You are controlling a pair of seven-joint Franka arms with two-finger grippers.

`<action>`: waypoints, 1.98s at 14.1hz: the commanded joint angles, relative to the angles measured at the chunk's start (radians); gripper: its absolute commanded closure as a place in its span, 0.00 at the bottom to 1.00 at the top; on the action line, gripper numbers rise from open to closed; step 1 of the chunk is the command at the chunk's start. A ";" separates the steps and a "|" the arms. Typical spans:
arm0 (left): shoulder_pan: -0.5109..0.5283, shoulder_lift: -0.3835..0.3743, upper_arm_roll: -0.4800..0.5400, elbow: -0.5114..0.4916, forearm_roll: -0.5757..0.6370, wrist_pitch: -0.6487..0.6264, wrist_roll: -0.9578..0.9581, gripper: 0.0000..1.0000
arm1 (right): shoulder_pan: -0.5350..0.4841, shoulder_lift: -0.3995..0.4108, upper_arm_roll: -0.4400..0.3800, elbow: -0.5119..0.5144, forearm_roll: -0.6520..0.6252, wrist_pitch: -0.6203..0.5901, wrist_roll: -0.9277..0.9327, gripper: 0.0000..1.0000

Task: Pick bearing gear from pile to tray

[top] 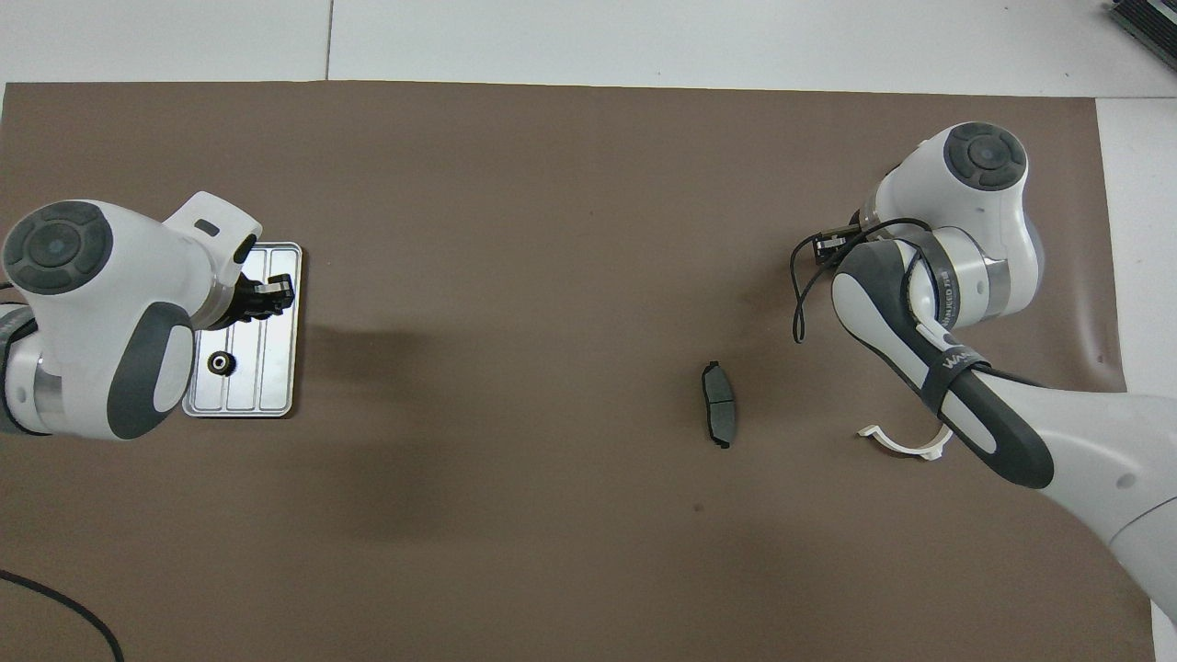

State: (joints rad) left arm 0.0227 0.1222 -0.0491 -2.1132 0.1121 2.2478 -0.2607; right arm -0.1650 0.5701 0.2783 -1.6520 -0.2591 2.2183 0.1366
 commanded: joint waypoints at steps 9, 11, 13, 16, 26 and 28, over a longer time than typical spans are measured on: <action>-0.001 -0.041 -0.009 -0.147 -0.061 0.168 -0.022 0.00 | 0.002 -0.052 0.155 0.032 0.003 0.024 0.029 1.00; -0.001 -0.058 -0.009 -0.111 -0.061 0.127 -0.020 0.00 | 0.039 -0.046 0.220 0.041 0.003 0.114 0.040 1.00; -0.003 -0.058 -0.015 -0.036 -0.061 0.044 -0.023 0.00 | 0.145 -0.041 0.220 0.040 0.004 0.257 0.125 1.00; -0.003 -0.033 -0.017 0.018 -0.061 0.062 -0.043 0.00 | 0.293 -0.015 0.219 0.040 0.004 0.403 0.271 1.00; -0.066 -0.006 -0.015 0.064 -0.063 0.102 -0.126 0.00 | 0.636 0.177 0.067 0.181 -0.005 0.594 0.511 0.01; -0.116 -0.006 -0.014 0.082 -0.063 0.090 -0.210 0.00 | 0.637 0.177 0.061 0.184 -0.009 0.578 0.523 0.00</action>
State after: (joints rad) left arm -0.0387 0.1037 -0.0768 -2.0637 0.0564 2.3449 -0.4034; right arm 0.4717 0.7322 0.3471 -1.5000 -0.2599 2.8057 0.6330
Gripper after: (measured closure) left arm 0.000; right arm 0.370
